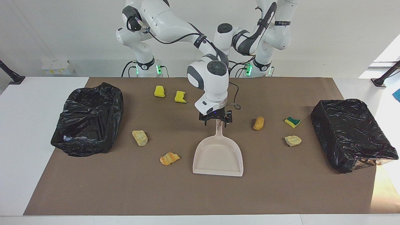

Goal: Sweep and dump trash in bin
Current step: 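Grasp the dustpan with the right gripper while the left gripper grasps the brush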

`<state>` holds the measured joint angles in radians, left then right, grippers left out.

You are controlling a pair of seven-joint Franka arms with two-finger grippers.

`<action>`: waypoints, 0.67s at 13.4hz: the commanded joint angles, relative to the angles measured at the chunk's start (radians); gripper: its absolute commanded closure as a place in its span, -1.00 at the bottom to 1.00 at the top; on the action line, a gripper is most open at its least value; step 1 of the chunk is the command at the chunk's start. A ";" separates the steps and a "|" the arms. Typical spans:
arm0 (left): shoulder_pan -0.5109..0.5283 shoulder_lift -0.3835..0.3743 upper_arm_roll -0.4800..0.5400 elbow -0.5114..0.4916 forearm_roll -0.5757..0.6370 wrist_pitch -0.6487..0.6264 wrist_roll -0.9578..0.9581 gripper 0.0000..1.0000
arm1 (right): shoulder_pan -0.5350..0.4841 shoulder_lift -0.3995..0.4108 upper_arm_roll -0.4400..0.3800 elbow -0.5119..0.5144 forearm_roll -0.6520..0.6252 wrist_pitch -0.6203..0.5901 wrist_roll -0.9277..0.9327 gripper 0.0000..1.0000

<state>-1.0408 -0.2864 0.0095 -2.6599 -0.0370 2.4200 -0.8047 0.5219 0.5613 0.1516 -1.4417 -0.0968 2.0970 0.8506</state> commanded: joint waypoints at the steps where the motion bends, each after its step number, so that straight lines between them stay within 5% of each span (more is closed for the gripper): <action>1: -0.025 -0.022 0.018 -0.018 -0.004 -0.009 -0.021 0.41 | 0.004 0.026 0.003 0.023 -0.018 0.015 0.021 -1.00; 4: -0.030 -0.027 0.017 -0.014 -0.004 -0.059 -0.109 1.00 | 0.026 0.026 0.003 -0.034 -0.003 0.101 0.027 -1.00; 9: 0.028 -0.043 0.029 0.066 -0.003 -0.227 -0.129 1.00 | 0.026 0.020 0.005 -0.071 0.003 0.143 0.039 -0.89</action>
<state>-1.0397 -0.2966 0.0214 -2.6292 -0.0371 2.2839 -0.9201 0.5516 0.5929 0.1524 -1.4840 -0.0957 2.2146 0.8584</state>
